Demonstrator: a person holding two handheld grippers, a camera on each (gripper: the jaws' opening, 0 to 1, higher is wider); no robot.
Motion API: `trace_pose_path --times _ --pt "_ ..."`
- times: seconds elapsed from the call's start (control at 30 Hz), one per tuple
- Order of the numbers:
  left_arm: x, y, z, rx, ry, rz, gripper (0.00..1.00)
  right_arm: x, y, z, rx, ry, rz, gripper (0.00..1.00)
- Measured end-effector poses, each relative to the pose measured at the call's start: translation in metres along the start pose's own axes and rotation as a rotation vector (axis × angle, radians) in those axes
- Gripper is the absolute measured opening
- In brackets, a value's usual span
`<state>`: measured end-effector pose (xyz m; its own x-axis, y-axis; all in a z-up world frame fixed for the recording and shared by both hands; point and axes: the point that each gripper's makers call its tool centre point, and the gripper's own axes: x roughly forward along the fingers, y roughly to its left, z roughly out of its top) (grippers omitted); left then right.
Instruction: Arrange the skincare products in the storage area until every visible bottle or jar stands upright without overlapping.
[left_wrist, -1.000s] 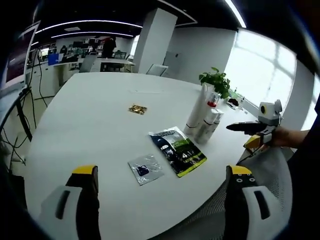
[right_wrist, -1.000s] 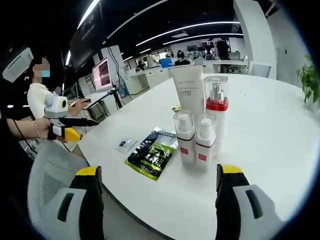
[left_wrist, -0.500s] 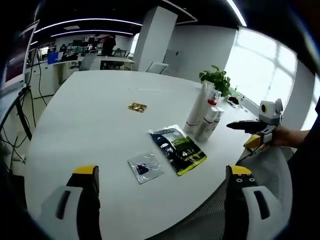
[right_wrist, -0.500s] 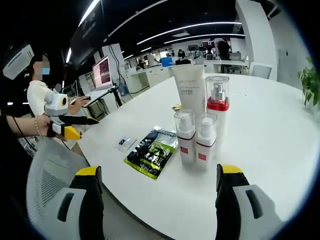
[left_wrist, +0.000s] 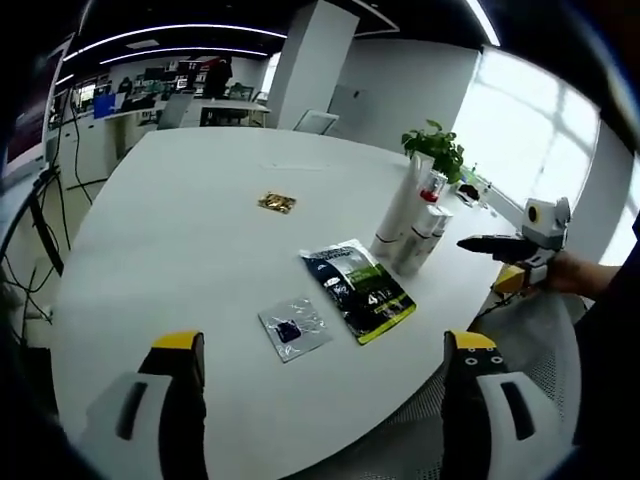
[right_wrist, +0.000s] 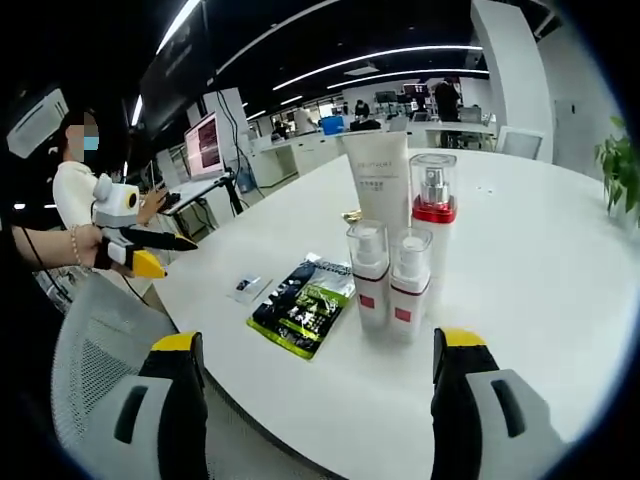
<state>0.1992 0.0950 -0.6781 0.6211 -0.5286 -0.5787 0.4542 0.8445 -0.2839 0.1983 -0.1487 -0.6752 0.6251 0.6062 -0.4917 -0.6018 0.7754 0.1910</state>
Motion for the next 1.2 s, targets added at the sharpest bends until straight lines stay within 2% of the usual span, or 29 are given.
trace_pose_path --times 0.4,0.7,1.2 --pt "0.028 -0.008 0.025 0.058 0.045 -0.032 0.9 0.0 -0.003 0.001 0.011 -0.011 -0.005 0.95" --pt "0.051 -0.007 0.042 0.101 0.082 -0.055 0.89 0.001 -0.005 0.002 0.015 -0.014 -0.009 0.95" --pt "0.102 -0.007 0.073 0.192 0.136 -0.082 0.89 0.0 -0.01 0.002 0.013 -0.007 -0.038 0.95"
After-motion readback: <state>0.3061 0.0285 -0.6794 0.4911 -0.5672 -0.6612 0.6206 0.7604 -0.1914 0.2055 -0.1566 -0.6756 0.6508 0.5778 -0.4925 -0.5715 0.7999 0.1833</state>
